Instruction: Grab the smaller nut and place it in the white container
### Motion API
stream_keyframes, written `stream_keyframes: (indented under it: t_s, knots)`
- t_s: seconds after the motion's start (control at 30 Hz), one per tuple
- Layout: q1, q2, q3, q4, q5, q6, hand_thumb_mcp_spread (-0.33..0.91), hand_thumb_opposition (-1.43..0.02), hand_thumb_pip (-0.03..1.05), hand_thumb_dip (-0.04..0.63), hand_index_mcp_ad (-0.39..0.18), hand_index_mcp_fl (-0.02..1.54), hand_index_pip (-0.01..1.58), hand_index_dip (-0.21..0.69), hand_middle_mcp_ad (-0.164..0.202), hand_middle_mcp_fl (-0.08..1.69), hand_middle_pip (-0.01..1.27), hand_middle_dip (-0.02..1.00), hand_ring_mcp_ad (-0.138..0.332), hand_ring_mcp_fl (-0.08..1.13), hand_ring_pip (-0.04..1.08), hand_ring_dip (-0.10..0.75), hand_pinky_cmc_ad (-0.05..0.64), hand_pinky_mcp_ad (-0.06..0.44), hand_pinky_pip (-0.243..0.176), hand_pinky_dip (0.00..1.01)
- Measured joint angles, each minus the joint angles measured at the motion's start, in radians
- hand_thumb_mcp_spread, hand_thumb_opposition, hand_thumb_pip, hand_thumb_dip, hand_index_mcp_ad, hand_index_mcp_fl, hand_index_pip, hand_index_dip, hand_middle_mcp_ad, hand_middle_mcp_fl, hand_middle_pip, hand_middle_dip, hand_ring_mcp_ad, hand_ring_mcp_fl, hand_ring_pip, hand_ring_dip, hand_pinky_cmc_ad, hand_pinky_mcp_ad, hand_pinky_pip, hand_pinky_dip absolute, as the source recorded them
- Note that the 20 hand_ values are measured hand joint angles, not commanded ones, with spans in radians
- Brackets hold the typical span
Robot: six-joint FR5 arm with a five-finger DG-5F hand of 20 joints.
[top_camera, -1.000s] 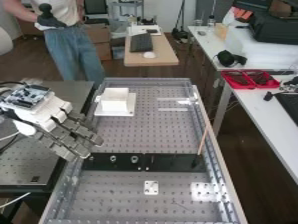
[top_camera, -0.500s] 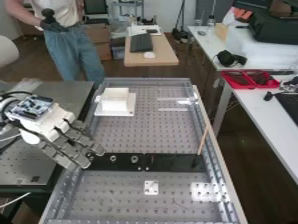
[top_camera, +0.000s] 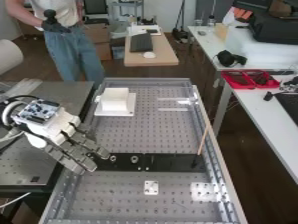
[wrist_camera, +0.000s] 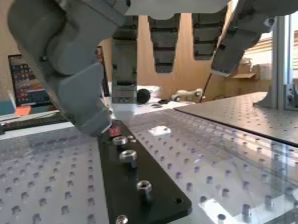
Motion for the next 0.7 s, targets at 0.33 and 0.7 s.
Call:
stream_keyframes:
  t_s: [0.33, 0.7]
  knots:
    - [0.001, -0.010, 0.014, -0.013, -0.004, -0.016, 0.37, -0.83, 0.80, 0.227, -0.112, 0.00, 1.56, 0.014, 0.101, 0.09, 0.13, 0.20, 0.225, 0.00, 0.08, 0.038, 0.278, 0.201, -0.075, 0.36]
    - [0.018, -0.021, -0.004, 0.016, 0.030, -0.026, 0.40, -0.85, 0.80, 0.253, -0.122, 0.00, 1.56, 0.051, 0.101, 0.09, 0.13, 0.20, 0.225, 0.00, 0.08, 0.044, 0.276, 0.190, -0.066, 0.29]
